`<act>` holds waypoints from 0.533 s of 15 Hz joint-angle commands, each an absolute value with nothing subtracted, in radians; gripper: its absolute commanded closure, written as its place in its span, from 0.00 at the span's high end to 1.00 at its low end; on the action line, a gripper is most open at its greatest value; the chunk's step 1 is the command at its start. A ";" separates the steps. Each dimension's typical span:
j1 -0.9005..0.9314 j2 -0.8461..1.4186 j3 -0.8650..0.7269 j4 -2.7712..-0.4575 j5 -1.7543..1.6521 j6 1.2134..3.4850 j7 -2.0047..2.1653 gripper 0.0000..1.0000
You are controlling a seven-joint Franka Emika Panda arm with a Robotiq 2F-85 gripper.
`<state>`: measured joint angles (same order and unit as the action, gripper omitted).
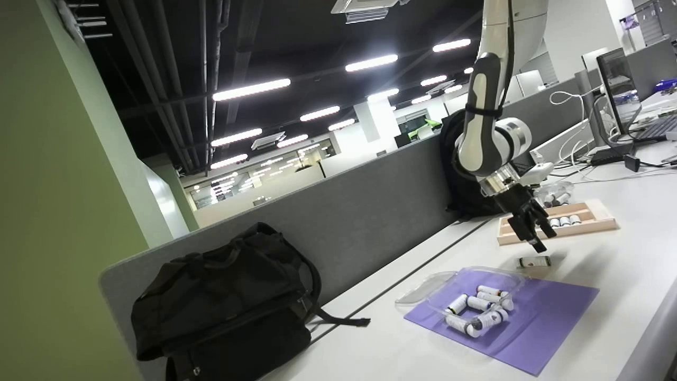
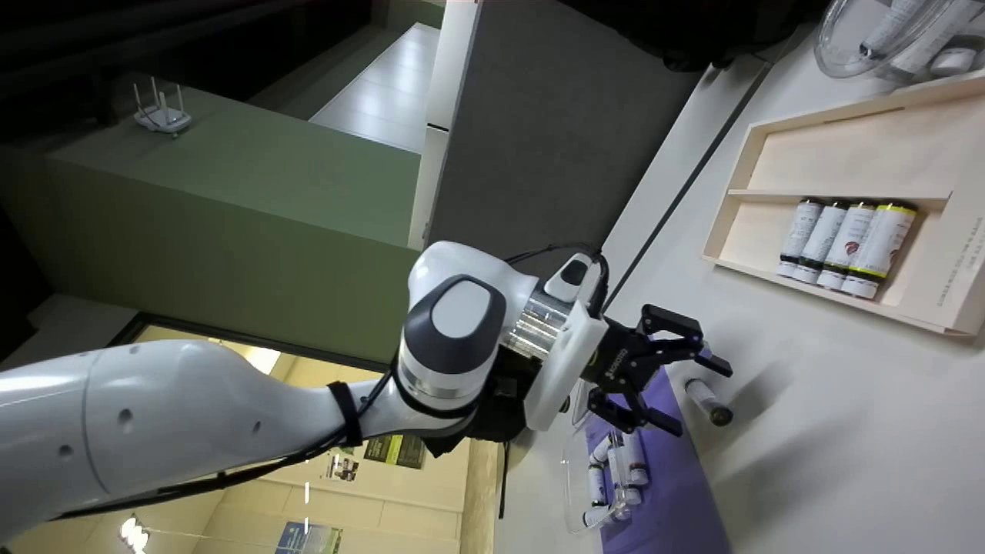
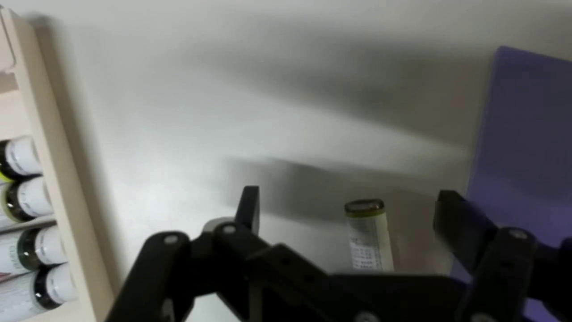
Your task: Pick up the bottle from the table and put it in the clear container
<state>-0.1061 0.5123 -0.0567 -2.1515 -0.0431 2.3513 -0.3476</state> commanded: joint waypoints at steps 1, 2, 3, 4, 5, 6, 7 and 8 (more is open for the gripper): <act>-0.098 0.585 -0.045 -2.093 -0.097 2.399 -0.327 0.74; -0.100 0.598 -0.040 -2.086 -0.099 2.418 -0.329 0.67; -0.100 0.608 -0.038 -2.080 -0.101 2.430 -0.330 0.60; -0.103 0.616 -0.033 -2.075 -0.101 2.442 -0.331 0.51; -0.105 0.622 -0.031 -2.070 -0.099 2.447 -0.330 0.45; -0.106 0.626 -0.029 -2.067 -0.094 2.447 -0.327 0.38; -0.107 0.629 -0.027 -2.064 -0.089 2.448 -0.320 0.31; -0.110 0.628 -0.024 -2.062 -0.078 2.441 -0.313 0.25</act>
